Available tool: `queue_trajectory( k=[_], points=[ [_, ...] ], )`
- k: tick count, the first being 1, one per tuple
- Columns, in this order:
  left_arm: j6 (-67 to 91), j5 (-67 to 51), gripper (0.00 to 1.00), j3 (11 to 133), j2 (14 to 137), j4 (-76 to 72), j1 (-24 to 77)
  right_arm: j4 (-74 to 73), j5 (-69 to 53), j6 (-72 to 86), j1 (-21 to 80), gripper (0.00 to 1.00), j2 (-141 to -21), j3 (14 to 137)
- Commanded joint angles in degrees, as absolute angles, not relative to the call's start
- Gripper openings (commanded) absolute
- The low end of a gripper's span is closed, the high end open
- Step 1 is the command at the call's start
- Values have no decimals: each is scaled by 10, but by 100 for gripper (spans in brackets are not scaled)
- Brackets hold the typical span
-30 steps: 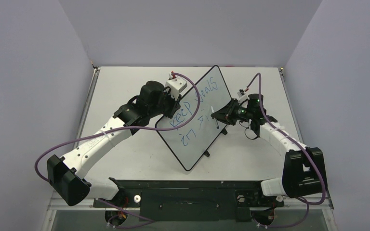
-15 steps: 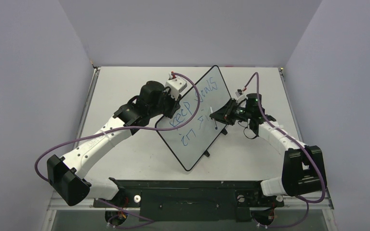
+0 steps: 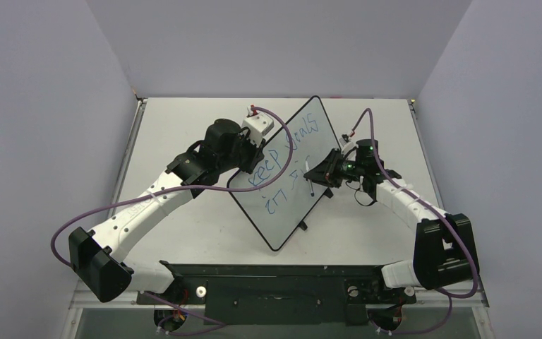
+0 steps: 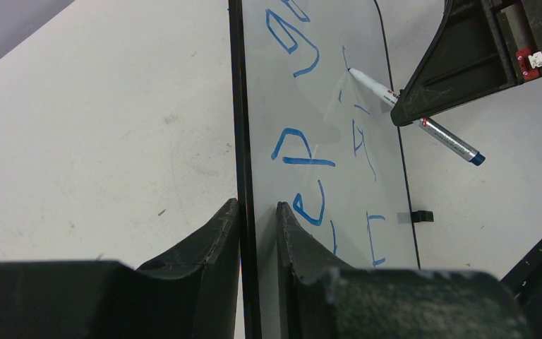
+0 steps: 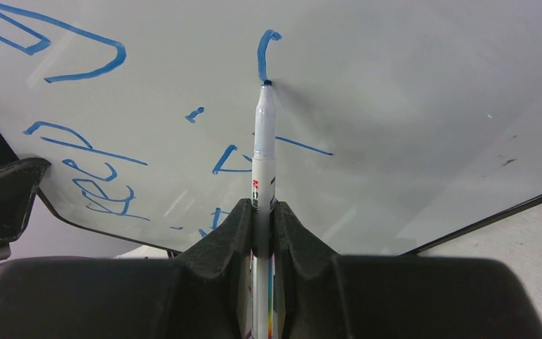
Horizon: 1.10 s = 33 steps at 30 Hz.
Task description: Write a sentence on the whiteboard
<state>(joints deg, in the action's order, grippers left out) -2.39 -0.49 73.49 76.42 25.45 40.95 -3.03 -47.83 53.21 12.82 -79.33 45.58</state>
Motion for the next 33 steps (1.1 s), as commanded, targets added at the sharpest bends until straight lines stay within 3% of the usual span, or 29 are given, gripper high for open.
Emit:
queue_trajectory(
  k=[1,33],
  points=[
    [-44,-47,0,719,762,311,431,-25,-476,519,127,0,-773,443],
    [-45,-45,0,719,765,311,430,-36,-465,522,112,0,-817,509]
  ],
)
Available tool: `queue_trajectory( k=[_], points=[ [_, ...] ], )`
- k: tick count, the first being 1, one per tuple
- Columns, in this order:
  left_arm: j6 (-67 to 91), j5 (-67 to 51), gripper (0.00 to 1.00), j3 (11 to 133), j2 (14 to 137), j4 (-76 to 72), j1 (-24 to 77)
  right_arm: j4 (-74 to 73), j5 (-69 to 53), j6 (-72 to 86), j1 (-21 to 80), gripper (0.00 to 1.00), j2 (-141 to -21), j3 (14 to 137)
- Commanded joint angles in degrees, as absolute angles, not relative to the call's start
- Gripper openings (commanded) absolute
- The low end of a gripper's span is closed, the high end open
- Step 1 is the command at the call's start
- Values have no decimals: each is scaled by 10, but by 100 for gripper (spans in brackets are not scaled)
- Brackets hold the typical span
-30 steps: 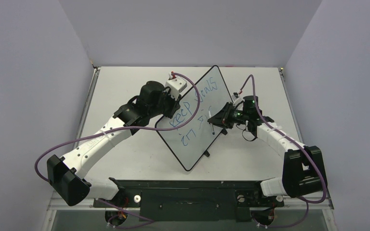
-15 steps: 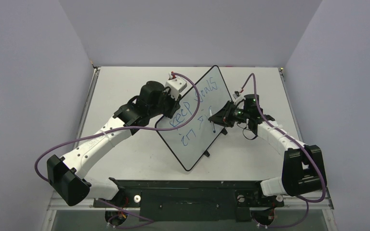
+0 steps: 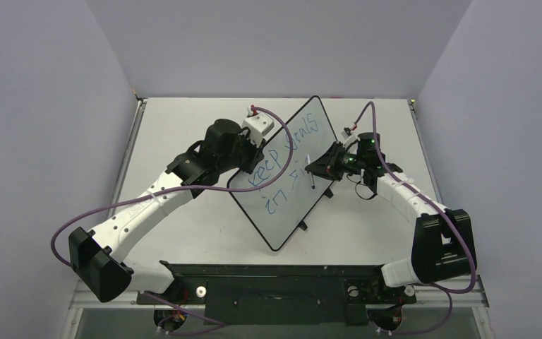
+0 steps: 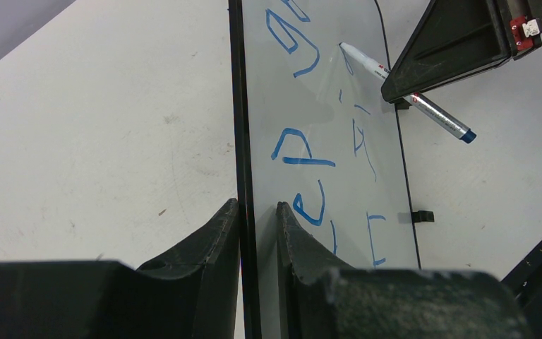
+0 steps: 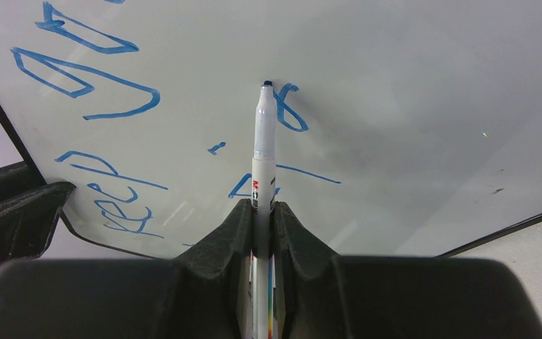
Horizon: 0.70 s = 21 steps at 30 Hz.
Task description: Write a sentence on the whiteboard
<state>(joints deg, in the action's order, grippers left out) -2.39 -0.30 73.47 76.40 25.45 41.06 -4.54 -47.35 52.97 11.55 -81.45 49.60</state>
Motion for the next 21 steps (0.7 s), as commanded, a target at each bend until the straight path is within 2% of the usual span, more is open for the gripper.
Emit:
queue_trajectory(
  k=[1,21],
  points=[
    [-45,-45,0,718,765,311,430,-36,-464,521,112,0,-815,505],
    [-45,-46,0,719,760,311,432,-49,-459,503,115,0,-792,437]
  ],
)
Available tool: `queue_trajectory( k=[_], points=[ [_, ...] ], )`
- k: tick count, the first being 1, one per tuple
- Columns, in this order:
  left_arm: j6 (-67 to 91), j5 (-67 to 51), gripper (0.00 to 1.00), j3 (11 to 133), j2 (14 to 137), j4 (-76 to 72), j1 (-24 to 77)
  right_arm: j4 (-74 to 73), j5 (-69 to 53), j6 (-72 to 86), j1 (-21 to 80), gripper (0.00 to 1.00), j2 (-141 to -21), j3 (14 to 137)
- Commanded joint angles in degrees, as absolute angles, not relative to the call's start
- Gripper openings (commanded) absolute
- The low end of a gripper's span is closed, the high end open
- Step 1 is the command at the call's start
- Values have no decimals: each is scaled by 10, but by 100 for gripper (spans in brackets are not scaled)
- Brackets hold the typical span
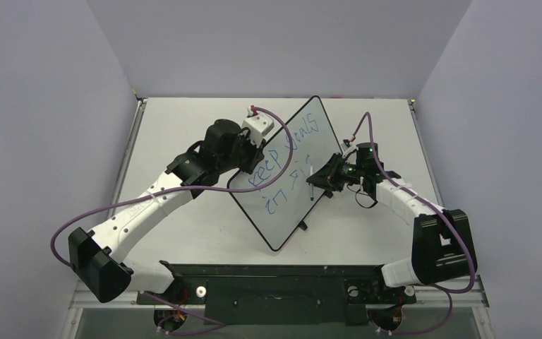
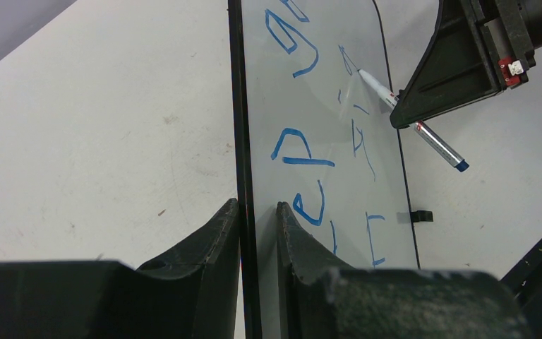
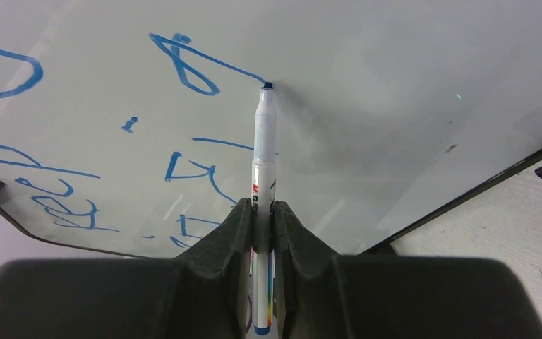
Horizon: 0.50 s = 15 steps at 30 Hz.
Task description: Write a sentence on the whiteboard
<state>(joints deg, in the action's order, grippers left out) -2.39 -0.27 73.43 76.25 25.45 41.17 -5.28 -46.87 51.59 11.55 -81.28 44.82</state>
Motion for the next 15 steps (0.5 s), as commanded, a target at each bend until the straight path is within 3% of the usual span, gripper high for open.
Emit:
queue_trajectory(
  k=[1,15],
  points=[
    [-45,-46,0,718,759,311,432,-50,-458,502,116,0,-791,433],
    [-45,-45,0,720,759,312,434,-61,-469,503,142,0,-769,447]
  ],
)
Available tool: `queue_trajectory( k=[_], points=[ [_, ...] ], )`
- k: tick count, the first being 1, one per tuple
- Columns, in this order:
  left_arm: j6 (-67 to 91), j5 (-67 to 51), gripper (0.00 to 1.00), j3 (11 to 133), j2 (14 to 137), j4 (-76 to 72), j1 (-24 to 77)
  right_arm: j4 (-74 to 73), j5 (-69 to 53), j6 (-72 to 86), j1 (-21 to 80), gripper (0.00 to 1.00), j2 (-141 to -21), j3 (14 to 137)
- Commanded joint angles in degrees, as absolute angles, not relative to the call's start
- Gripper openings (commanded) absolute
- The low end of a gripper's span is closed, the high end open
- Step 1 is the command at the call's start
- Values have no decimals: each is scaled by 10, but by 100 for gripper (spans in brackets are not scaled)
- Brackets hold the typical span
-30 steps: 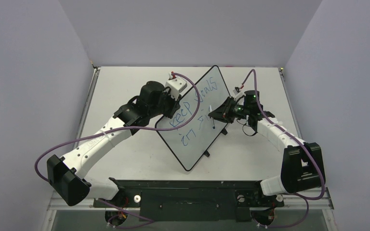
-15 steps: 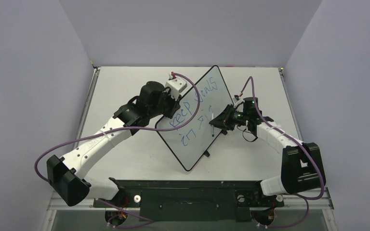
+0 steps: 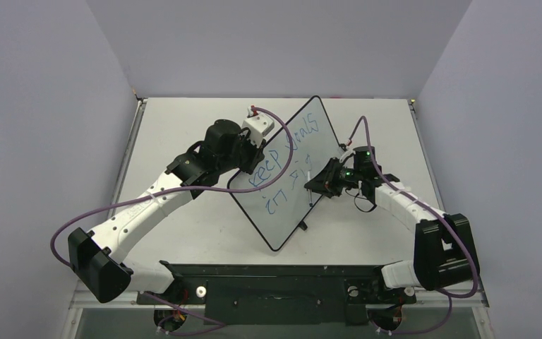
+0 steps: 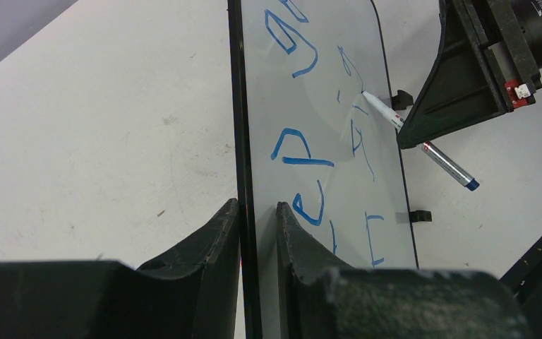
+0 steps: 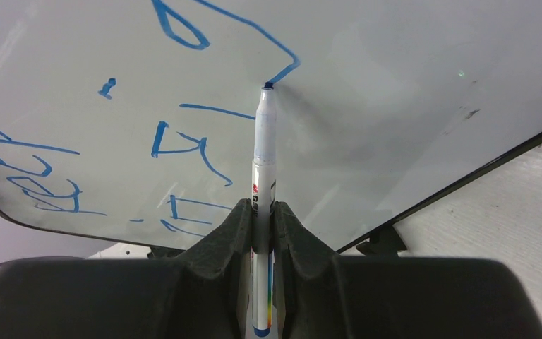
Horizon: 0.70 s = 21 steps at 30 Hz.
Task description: Write a sentence on the whiteboard
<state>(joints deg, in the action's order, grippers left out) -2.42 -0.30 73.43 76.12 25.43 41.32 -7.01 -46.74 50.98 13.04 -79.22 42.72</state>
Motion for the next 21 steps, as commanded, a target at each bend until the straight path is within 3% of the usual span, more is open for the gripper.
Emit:
queue_trajectory(
  k=[1,13,21],
  points=[
    [-44,-45,0,719,759,311,433,-62,-471,504,143,0,-767,452],
    [-45,-42,0,718,755,311,434,-95,-434,505,113,0,-696,459],
    [-46,-42,0,717,756,312,436,-82,-438,514,97,0,-720,488]
  ],
)
